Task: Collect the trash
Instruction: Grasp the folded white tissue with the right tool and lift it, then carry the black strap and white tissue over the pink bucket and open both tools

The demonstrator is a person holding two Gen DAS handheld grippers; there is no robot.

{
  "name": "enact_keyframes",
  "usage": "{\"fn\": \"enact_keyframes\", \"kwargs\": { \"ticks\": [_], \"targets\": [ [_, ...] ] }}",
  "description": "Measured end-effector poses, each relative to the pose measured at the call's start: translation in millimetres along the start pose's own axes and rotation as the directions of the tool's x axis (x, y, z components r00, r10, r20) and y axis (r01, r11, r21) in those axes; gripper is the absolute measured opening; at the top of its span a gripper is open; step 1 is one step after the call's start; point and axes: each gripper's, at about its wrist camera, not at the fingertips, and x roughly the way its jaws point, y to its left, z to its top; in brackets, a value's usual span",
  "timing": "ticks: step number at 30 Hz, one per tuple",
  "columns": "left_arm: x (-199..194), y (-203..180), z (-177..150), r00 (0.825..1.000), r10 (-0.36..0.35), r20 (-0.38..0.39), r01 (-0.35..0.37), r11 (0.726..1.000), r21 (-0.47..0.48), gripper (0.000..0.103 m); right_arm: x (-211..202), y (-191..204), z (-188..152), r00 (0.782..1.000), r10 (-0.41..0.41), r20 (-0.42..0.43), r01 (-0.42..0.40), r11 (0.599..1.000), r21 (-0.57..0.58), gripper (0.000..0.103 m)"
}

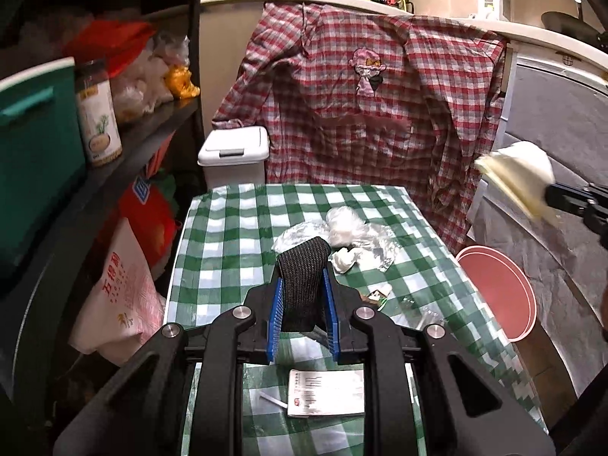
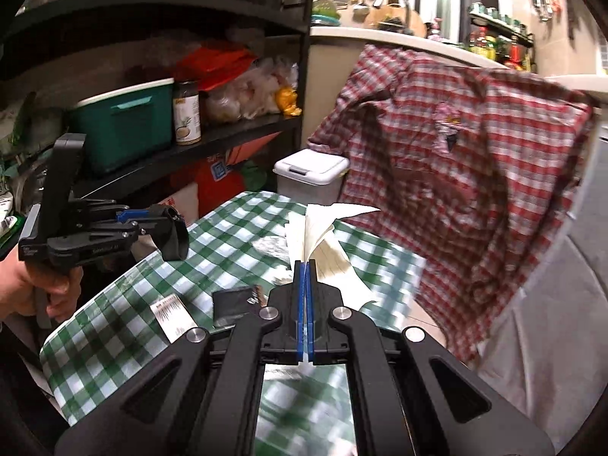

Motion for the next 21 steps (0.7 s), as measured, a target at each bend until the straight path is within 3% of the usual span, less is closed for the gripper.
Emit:
{"fn": "enact_keyframes", "kwargs": {
  "ticks": [21],
  "targets": [
    [-2.5,-66.0,13.2,0.999,0.024,0.031,-0.024,1.000,0.008,0.019,-47.7,-68.9,-56.7,0.990,-0.141,0.011,0.137,0.972,0.191,0.001]
  ]
}}
